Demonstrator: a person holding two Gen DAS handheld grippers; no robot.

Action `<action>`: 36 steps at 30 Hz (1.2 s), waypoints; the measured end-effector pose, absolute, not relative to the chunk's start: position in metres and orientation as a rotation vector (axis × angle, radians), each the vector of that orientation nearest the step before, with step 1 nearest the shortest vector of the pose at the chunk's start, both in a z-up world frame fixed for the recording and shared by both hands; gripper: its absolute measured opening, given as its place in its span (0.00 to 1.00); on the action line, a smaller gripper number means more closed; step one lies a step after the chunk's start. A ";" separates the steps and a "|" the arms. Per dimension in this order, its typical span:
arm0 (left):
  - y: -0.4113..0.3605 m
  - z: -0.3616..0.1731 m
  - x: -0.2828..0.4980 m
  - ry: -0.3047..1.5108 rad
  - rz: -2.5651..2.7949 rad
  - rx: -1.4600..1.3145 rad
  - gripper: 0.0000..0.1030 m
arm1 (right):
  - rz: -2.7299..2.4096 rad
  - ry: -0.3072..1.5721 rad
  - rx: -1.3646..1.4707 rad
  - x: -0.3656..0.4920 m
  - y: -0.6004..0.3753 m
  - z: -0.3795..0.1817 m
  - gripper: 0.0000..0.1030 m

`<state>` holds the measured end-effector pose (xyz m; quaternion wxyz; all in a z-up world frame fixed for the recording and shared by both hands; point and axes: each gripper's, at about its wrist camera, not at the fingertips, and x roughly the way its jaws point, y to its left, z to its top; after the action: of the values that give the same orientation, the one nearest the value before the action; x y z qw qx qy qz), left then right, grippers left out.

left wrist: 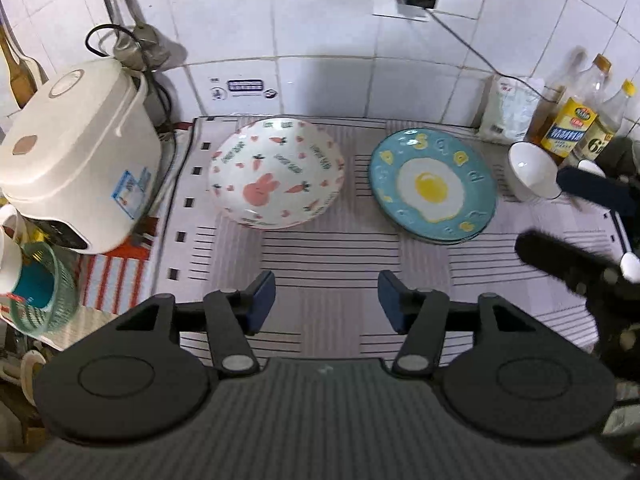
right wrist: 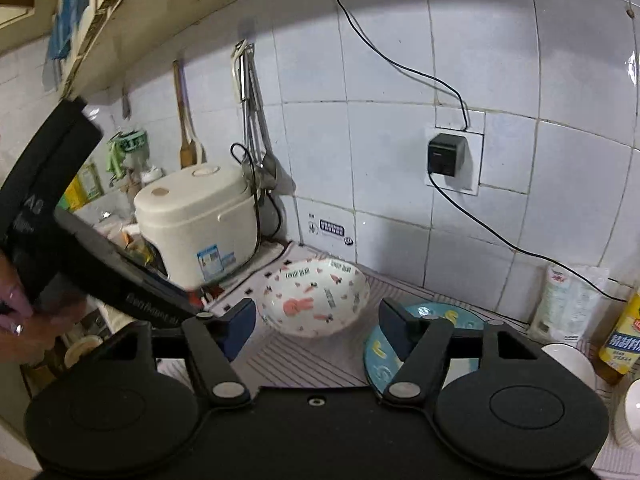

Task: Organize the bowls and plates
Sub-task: 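Grasp the rim of the pink-rabbit Lovely Bear plate with both grippers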

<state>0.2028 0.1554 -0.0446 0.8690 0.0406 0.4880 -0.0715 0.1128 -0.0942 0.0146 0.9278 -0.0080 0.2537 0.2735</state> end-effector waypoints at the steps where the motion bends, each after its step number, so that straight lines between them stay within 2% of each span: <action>1: 0.163 -0.045 0.204 1.017 -0.152 0.091 0.64 | 0.552 0.518 -0.008 0.114 -0.087 0.015 0.78; 3: 0.184 -0.046 0.211 1.012 -0.152 0.103 0.67 | 0.533 0.509 0.007 0.116 -0.069 0.016 0.87; 5: 0.203 -0.050 0.220 1.012 -0.163 0.108 0.70 | 0.516 0.492 0.021 0.118 -0.052 0.015 0.88; 7: 0.220 -0.054 0.229 1.005 -0.176 0.116 0.78 | 0.494 0.493 0.032 0.121 -0.038 0.011 0.89; 11: 0.250 -0.067 0.252 0.986 -0.218 0.120 0.82 | 0.413 0.501 0.070 0.136 -0.017 -0.007 0.92; 13: 0.260 -0.076 0.264 0.976 -0.242 0.102 0.89 | 0.387 0.533 0.108 0.149 -0.009 -0.021 0.92; 17: 0.275 -0.100 0.292 0.963 -0.247 0.083 0.89 | 0.328 0.643 0.244 0.182 -0.002 -0.059 0.91; 22: 0.279 -0.131 0.329 0.981 -0.244 0.028 0.89 | 0.235 0.744 0.479 0.213 0.000 -0.116 0.86; 27: 0.269 -0.168 0.358 0.976 -0.225 -0.006 0.87 | 0.176 0.771 0.585 0.232 0.007 -0.157 0.83; 33: 0.262 -0.198 0.384 1.006 -0.218 0.008 0.85 | 0.123 0.766 0.606 0.250 0.013 -0.181 0.68; 36: 0.260 -0.208 0.393 1.022 -0.218 0.020 0.78 | 0.097 0.772 0.596 0.259 0.016 -0.191 0.57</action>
<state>0.3933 0.2597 -0.2080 0.8666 0.0096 0.4879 -0.1041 0.2588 0.0164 -0.1910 0.8823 0.2864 0.3705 0.0467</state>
